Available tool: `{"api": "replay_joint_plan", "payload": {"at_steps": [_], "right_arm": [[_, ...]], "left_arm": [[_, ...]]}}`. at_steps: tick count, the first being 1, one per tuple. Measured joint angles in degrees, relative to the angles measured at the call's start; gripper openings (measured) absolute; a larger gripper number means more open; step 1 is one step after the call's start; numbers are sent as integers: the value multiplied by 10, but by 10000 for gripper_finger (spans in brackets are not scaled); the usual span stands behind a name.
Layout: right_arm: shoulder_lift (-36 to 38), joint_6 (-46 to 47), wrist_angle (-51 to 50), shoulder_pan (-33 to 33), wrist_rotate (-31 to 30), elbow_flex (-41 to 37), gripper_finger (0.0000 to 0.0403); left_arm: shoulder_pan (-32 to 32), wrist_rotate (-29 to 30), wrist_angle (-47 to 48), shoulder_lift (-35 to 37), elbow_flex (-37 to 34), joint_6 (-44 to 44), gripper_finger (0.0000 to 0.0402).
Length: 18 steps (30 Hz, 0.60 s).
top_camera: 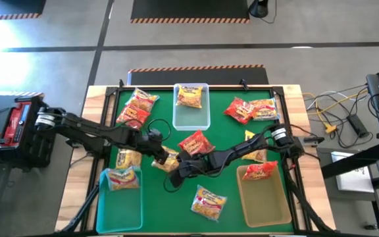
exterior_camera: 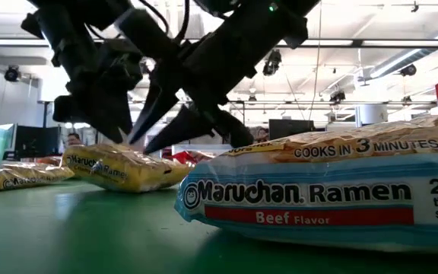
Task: Sort Maruchan noodles
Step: Put the middle yellow noodle pack into the transparent bin
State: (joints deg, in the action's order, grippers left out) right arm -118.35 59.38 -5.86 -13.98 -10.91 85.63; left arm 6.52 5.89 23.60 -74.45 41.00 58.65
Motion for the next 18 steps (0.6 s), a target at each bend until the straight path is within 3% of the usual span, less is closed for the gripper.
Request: {"api": "replay_joint_plan", "payload": {"at_steps": [6,18], "right_arm": [[-18,8,-2,0,23,5,82],[-19,-15,-100,3,-13,2,82]], "left_arm": [[0,-5,43,46,-14,-8,123],[2,-81,-15,59,-52,-12,128]]}}
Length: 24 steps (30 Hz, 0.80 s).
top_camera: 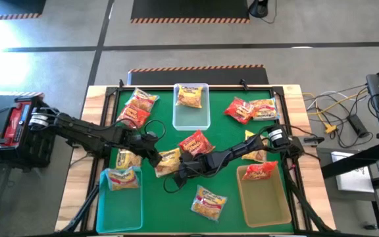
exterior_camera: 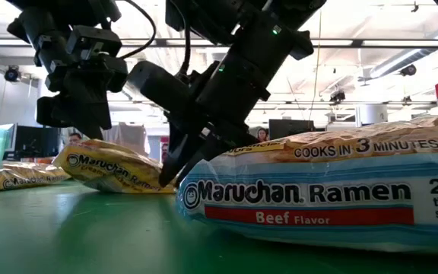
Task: Sort Maruchan noodles
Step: Put the middle yellow noodle pack into the transparent bin
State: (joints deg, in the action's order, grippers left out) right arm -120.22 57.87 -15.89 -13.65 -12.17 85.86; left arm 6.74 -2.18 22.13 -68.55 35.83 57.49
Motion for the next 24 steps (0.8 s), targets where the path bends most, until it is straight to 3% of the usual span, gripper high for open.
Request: {"api": "replay_joint_plan", "payload": {"at_steps": [13,18,24], "right_arm": [[2,-46,-39,21,-17,-2,82],[30,-29,-57,25,31,-3,82],[79,4,8,10,24,4,82]], "left_arm": [[0,-19,13,2,20,-54,203],[-1,-18,23,2,21,-60,223],[-4,-2,28,2,20,-75,231]]}}
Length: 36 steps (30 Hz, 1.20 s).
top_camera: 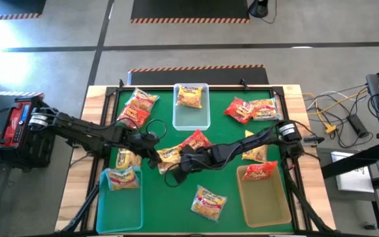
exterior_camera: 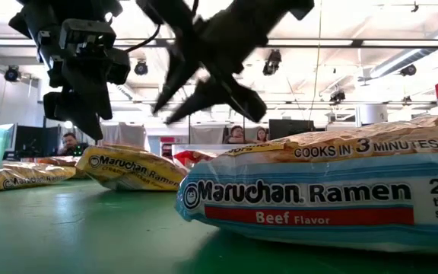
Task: Sort Maruchan noodles
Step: Put the middle yellow noodle pack into the transparent bin
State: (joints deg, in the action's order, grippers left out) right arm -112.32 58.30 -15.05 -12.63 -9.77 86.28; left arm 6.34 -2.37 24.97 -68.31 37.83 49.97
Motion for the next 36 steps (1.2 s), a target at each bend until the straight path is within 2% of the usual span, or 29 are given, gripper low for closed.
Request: {"api": "replay_joint_plan", "payload": {"at_steps": [5,24,36], "right_arm": [[-18,9,59,-2,-7,-1,82],[-94,41,44,-2,-9,-2,82],[-77,21,25,-11,-3,2,81]], "left_arm": [[-13,4,-3,0,0,-16,231],[-58,25,-46,0,-2,-127,231],[-99,11,-130,-2,-84,-93,231]]}}
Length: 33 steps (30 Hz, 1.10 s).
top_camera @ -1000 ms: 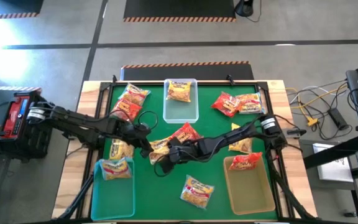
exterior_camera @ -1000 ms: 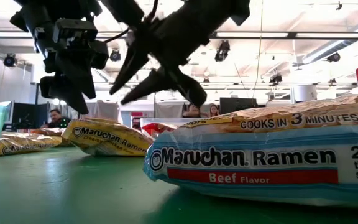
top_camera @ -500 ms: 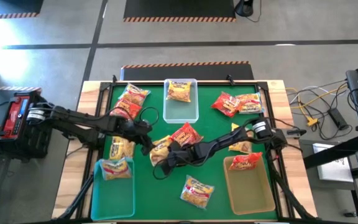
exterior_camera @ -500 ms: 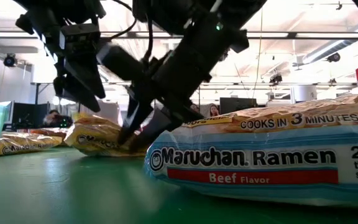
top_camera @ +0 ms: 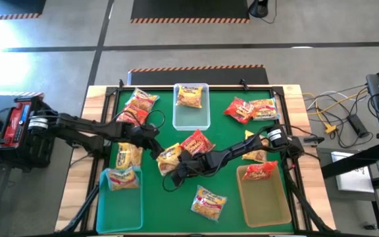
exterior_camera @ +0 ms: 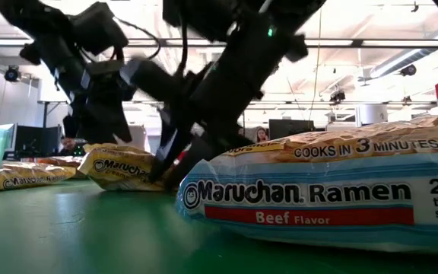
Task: Sort Maruchan noodles
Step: Put the middle yellow noodle pack into the transparent bin
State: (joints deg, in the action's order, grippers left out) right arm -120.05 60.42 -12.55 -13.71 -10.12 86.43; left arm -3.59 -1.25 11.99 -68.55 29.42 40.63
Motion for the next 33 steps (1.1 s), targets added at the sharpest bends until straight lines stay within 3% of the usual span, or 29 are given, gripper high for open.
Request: {"api": "replay_joint_plan", "payload": {"at_steps": [9,17,26,33], "right_arm": [[10,-26,2,-1,-51,23,81],[-6,-10,-32,0,-60,14,82],[-17,-15,-80,3,-75,14,82],[-17,-28,-85,3,-79,14,82]], "left_arm": [[-4,-28,-161,-31,-63,56,231],[-4,-34,-166,-89,-50,66,231],[-3,-138,-191,-159,-10,38,231],[-4,-168,-195,-183,16,34,231]]}}
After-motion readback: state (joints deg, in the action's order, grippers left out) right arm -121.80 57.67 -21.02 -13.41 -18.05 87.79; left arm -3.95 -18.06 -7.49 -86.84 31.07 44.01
